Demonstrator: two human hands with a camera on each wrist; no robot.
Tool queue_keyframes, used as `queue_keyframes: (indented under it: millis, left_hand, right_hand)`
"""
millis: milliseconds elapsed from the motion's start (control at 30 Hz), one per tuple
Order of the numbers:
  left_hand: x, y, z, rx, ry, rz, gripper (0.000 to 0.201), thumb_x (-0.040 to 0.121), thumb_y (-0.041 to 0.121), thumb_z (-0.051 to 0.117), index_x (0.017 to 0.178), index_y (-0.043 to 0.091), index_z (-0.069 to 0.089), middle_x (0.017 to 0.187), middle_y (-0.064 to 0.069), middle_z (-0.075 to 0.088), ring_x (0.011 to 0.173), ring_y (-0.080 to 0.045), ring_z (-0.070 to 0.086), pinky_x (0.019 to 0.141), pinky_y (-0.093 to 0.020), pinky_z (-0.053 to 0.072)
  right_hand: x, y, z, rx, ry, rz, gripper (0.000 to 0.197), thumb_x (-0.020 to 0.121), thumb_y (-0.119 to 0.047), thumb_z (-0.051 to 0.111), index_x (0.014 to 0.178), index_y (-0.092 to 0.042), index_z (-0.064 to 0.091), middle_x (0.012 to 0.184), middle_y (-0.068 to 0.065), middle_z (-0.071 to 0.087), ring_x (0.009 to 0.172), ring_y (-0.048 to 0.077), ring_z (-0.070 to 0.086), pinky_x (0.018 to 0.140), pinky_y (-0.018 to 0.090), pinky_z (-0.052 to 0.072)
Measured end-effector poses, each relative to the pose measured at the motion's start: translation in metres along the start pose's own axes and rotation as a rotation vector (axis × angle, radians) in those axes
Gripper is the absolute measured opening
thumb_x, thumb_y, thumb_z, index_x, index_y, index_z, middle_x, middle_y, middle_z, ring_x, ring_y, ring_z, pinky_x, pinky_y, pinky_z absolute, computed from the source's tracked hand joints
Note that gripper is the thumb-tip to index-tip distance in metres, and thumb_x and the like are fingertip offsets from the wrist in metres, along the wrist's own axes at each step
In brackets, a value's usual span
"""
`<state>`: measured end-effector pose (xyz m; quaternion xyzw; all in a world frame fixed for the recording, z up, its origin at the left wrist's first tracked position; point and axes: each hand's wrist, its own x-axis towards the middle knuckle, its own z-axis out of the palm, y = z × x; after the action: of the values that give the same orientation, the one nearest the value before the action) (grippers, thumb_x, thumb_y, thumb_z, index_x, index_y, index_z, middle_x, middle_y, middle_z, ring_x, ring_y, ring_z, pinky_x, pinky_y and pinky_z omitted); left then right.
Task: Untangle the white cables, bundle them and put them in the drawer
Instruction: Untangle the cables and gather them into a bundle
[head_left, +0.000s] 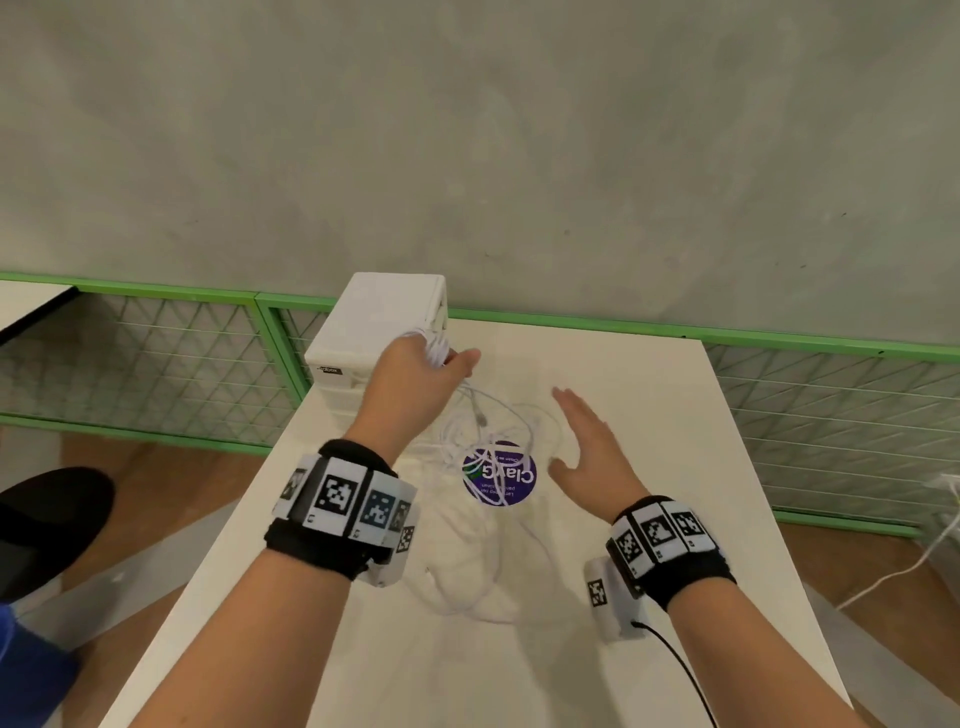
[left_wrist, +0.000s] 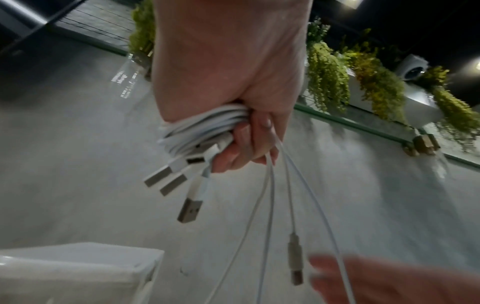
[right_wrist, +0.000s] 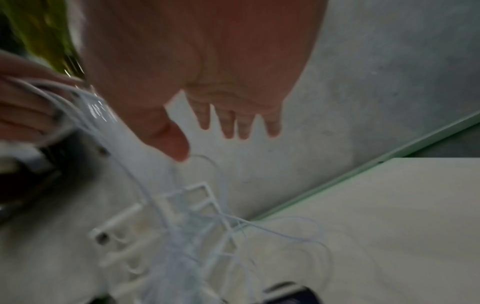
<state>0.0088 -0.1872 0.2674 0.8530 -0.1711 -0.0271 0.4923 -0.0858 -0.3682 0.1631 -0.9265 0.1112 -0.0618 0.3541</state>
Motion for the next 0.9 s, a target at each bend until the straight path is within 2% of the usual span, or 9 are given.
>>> queue_keyframes:
  millis: [133, 167, 233, 333, 467, 633, 733, 833, 900]
  left_hand:
    - [-0.006, 0.007, 0.021, -0.005, -0.136, 0.045, 0.032, 0.085, 0.036, 0.068, 0.076, 0.007, 0.058, 0.066, -0.007, 0.057, 0.055, -0.019, 0.05, 0.055, -0.029, 0.041]
    - [-0.006, 0.009, 0.022, -0.02, -0.136, 0.064, 0.033, 0.085, 0.035, 0.068, 0.077, 0.005, 0.059, 0.066, -0.007, 0.057, 0.055, -0.018, 0.051, 0.055, -0.029, 0.042]
    - [-0.003, 0.012, 0.017, -0.035, -0.11, 0.105, 0.037, 0.084, 0.037, 0.069, 0.081, 0.0, 0.063, 0.065, -0.005, 0.06, 0.054, -0.015, 0.053, 0.058, -0.028, 0.044]
    - [-0.002, 0.004, 0.007, 0.026, -0.148, 0.087, 0.046, 0.076, 0.05, 0.072, 0.075, 0.005, 0.063, 0.057, -0.001, 0.055, 0.048, -0.01, 0.047, 0.051, -0.024, 0.04]
    - [-0.011, -0.021, 0.013, 0.213, -0.472, -0.092, 0.062, 0.06, 0.065, 0.076, 0.074, 0.007, 0.058, 0.055, 0.004, 0.05, 0.045, -0.012, 0.044, 0.047, -0.024, 0.036]
    - [-0.025, -0.008, 0.022, -0.083, -0.7, -0.069, 0.042, 0.087, 0.039, 0.063, 0.055, 0.012, 0.055, 0.039, 0.001, 0.039, 0.034, -0.014, 0.031, 0.042, -0.023, 0.032]
    - [-0.025, 0.008, 0.018, -0.304, -0.728, -0.009, 0.042, 0.09, 0.03, 0.058, 0.053, 0.009, 0.055, 0.036, 0.001, 0.031, 0.035, -0.013, 0.022, 0.04, -0.02, 0.024]
    - [-0.024, 0.015, 0.016, -0.45, -0.672, 0.022, 0.041, 0.084, 0.033, 0.061, 0.054, 0.007, 0.051, 0.037, 0.0, 0.029, 0.035, -0.013, 0.019, 0.039, -0.017, 0.021]
    - [-0.022, 0.013, 0.014, -0.515, -0.629, 0.011, 0.041, 0.088, 0.027, 0.06, 0.054, 0.007, 0.049, 0.036, 0.003, 0.029, 0.034, -0.012, 0.019, 0.04, -0.017, 0.02]
  right_hand:
    - [0.003, -0.053, 0.004, 0.332, -0.064, -0.233, 0.072, 0.084, -0.023, 0.068, 0.14, -0.037, 0.024, 0.132, -0.032, 0.037, 0.117, -0.021, 0.036, 0.094, -0.004, 0.023]
    - [0.005, -0.056, 0.009, 0.316, -0.083, -0.229, 0.066, 0.085, -0.025, 0.066, 0.139, -0.035, 0.029, 0.122, -0.031, 0.045, 0.107, -0.02, 0.043, 0.089, -0.002, 0.03]
    - [0.01, -0.05, 0.015, 0.287, -0.063, -0.171, 0.037, 0.09, -0.022, 0.058, 0.126, -0.026, 0.05, 0.097, -0.011, 0.062, 0.086, 0.002, 0.057, 0.079, 0.018, 0.044]
    - [0.015, -0.034, 0.007, 0.243, -0.021, -0.128, 0.017, 0.094, -0.018, 0.051, 0.099, -0.025, 0.066, 0.081, 0.004, 0.065, 0.071, 0.017, 0.056, 0.07, 0.035, 0.046]
    - [0.023, -0.038, -0.025, 0.307, 0.148, -0.239, 0.039, 0.083, 0.002, 0.051, 0.095, -0.033, 0.064, 0.092, -0.008, 0.068, 0.087, 0.015, 0.063, 0.078, 0.028, 0.048]
    - [0.04, -0.031, -0.028, 0.116, 0.114, -0.282, 0.035, 0.084, 0.002, 0.052, 0.097, -0.027, 0.066, 0.094, -0.013, 0.067, 0.09, 0.004, 0.062, 0.079, 0.019, 0.048]
    - [0.04, -0.02, -0.016, -0.039, 0.008, -0.182, 0.019, 0.087, -0.015, 0.047, 0.086, -0.013, 0.066, 0.085, 0.003, 0.07, 0.081, 0.022, 0.064, 0.073, 0.036, 0.05]
    - [0.034, -0.012, -0.004, -0.053, 0.069, -0.173, 0.043, 0.087, -0.047, 0.039, 0.081, -0.014, 0.067, 0.081, 0.007, 0.068, 0.078, 0.026, 0.06, 0.073, 0.04, 0.047]
    - [0.032, 0.001, 0.001, -0.073, 0.166, -0.186, 0.044, 0.08, -0.054, 0.042, 0.086, -0.021, 0.07, 0.09, 0.002, 0.067, 0.088, 0.023, 0.058, 0.083, 0.043, 0.044]
